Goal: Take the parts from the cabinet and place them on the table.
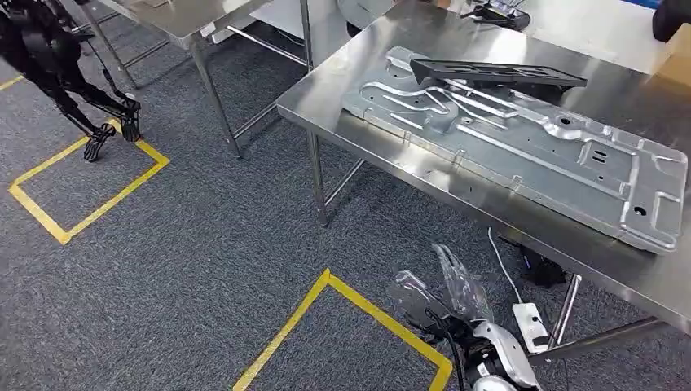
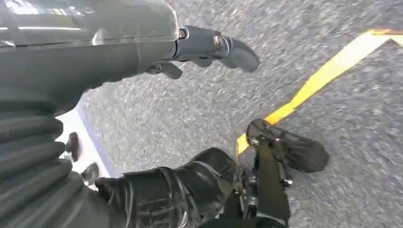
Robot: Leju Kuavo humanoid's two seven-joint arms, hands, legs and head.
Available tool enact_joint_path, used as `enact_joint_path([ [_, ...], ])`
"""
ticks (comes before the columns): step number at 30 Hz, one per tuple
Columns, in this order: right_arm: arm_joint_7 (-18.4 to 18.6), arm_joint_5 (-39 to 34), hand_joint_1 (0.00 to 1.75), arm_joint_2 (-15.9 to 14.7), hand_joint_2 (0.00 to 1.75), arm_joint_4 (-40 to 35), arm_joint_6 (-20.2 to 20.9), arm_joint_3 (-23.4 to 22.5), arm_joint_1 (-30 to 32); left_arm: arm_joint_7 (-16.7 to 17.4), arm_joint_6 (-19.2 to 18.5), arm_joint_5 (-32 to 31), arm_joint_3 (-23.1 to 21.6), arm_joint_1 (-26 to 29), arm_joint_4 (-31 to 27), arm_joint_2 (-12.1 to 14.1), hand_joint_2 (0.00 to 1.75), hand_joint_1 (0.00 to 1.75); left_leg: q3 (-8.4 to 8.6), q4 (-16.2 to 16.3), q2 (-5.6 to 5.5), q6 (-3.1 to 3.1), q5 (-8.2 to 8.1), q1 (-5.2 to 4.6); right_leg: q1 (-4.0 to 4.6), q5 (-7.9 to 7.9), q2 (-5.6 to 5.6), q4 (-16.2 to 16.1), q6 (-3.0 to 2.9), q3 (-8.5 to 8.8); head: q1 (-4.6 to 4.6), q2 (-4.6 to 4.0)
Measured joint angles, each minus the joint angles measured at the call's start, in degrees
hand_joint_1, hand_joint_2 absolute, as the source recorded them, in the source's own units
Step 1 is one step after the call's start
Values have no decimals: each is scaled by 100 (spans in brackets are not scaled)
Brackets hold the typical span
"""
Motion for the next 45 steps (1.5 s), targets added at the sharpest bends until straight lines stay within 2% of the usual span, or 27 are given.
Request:
enact_joint_path([
  [3,-507,-22,0,13,175,785,-190,-326,211,24,-31,42,-17,55,9,0,175,0,-51,-38,-228,-115,146,-5,49,79,-223,-28,-29,-29,22,-2],
  [4,-590,-20,0,42,175,997,-196,-435,241,33,-37,52,-24,63,26,0,175,0,-93,19,12,-126,45,2,-29,135,-344,-60,-77,-48,29,-2],
  [6,-646,-20,0,100,175,1401,-183,-683,321,52,-83,46,-54,43,26,-17,175,0,-285,581,473,-222,-521,32,0,200,-490,-55,-156,-109,-41,-2],
  [8,-896,-65,0,181,175,1976,-192,-932,368,85,-131,31,-124,16,26,-15,175,0,-528,1438,568,-290,-998,75,7,255,-674,-38,-147,-204,-33,-2],
  [10,-1494,-171,0,276,175,2807,-301,-1165,312,116,-181,-9,-188,13,26,-15,175,0,-475,1712,595,-337,-897,108,-5,306,-849,2,-128,-330,-46,-2],
  [12,-1988,-314,0,402,175,3662,-441,-1429,234,140,-197,-26,-280,25,33,-9,175,0,13,1130,639,-344,-491,126,-18,345,-1011,49,-88,-448,-46,-2],
  [13,-2118,-380,0,450,175,4018,-498,-1526,208,144,-197,-28,-302,24,35,-9,175,0,387,628,774,-333,-415,121,-19,362,-1076,69,-61,-484,-50,-2],
  [14,-2131,-415,0,477,175,4241,-513,-1600,193,151,-197,-31,-310,-2,35,-7,175,0,643,176,908,-315,-637,100,-13,364,-1091,82,-47,-497,-52,-2],
  [15,-2122,-459,0,509,175,4579,-546,-1723,157,155,-186,-37,-321,-29,35,-13,175,0,827,-217,896,-308,-729,93,78,258,-1135,167,10,-607,-42,-2],
  [16,-2109,-494,0,557,175,4887,-550,-1817,85,159,-168,-39,-352,-43,35,-17,175,0,794,-107,887,-291,-709,94,76,308,-1081,109,-84,-594,11,0],
  [17,-2048,-522,0,594,175,5204,-541,-1907,0,175,-153,-46,-402,-19,35,-17,175,0,807,-111,883,-269,-727,94,86,312,-1083,128,-101,-570,37,-2],
  [18,-2012,-553,0,680,175,5498,-519,-1989,-84,192,-142,-57,-450,27,37,-15,175,0,822,-109,883,-249,-741,87,78,315,-1088,105,-82,-533,42,-2],
  [19,-1963,-590,0,783,175,5806,-459,-2078,-143,210,-135,-66,-483,58,61,11,175,0,782,-82,864,-161,-748,30,44,405,-1130,43,42,-428,28,-2],
  [20,-1918,-608,0,820,175,5945,-410,-2126,-147,219,-135,-66,-498,69,61,11,175,0,787,-157,851,-96,-692,72,66,427,-1165,28,83,-404,22,-2],
  [22,-1862,-712,0,883,175,6208,-297,-2207,-135,232,-144,-42,-529,44,63,11,175,0,860,-257,770,-45,-579,144,17,129,-726,292,104,-544,68,-2],
  [25,-1800,-868,0,979,175,6609,-132,-2391,-155,190,-195,-44,-579,7,63,9,175,0,798,-250,603,-9,-541,139,-12,-489,-526,1561,138,-1043,101,-2],
  [27,-1755,-922,0,1056,175,6823,-10,-2532,-155,133,-256,-90,-597,16,63,9,175,0,786,-207,441,-21,-545,164,-40,-350,-519,1635,166,-1064,98,-2],
  [29,-1750,-909,0,1135,175,6965,66,-2631,-167,94,-299,-116,-623,18,63,9,175,0,769,-111,253,-102,-598,223,-118,184,-461,789,220,-681,98,-2],
  [30,-1755,-874,0,1187,175,7026,73,-2671,-174,74,-313,-120,-638,14,63,11,175,0,741,-29,176,-179,-647,249,-181,309,-293,374,267,-522,105,-2],
  [31,-1759,-843,0,1279,175,7129,95,-2697,-178,53,-319,-118,-656,5,72,41,175,0,660,47,101,-253,-677,229,-181,166,80,405,295,-510,140,-2],
  [32,-1778,-839,0,1305,175,7194,108,-2736,-192,46,-323,-111,-673,-27,74,42,175,0,548,185,31,-291,-684,233,-202,120,101,348,204,-477,138,0],
  [35,-1831,-896,0,1449,175,7328,134,-2861,-201,28,-330,-92,-726,31,77,42,175,0,388,123,-148,-403,-564,265,-134,145,-148,463,109,-556,112,-2],
  [36,-1848,-907,0,1460,175,7363,134,-2893,-217,28,-339,-85,-730,37,79,35,175,0,382,196,15,-398,-618,279,-154,171,-232,432,44,-574,101,-2],
  [38,-1864,-916,0,1517,175,7409,134,-2953,-245,30,-350,-87,-734,17,79,17,175,0,101,779,514,-391,-1025,222,-99,211,-395,428,-50,-613,42,-2],
  [41,-1866,-931,0,1552,175,7503,145,-3018,-258,28,-352,-85,-763,-34,79,20,175,0,-299,1842,572,-341,-1523,183,44,268,-709,428,-138,-704,35,-2],
  [43,-1870,-951,0,1569,175,7538,156,-3040,-271,30,-352,-79,-787,-25,79,17,175,0,-10,1510,587,-235,-1327,111,120,314,-866,427,-203,-776,31,-2],
  [45,-1884,-986,0,1607,175,7566,158,-3099,-296,35,-352,-68,-807,-5,79,22,175,0,691,471,792,-44,-964,-21,182,370,-992,415,-232,-826,31,-2],
])
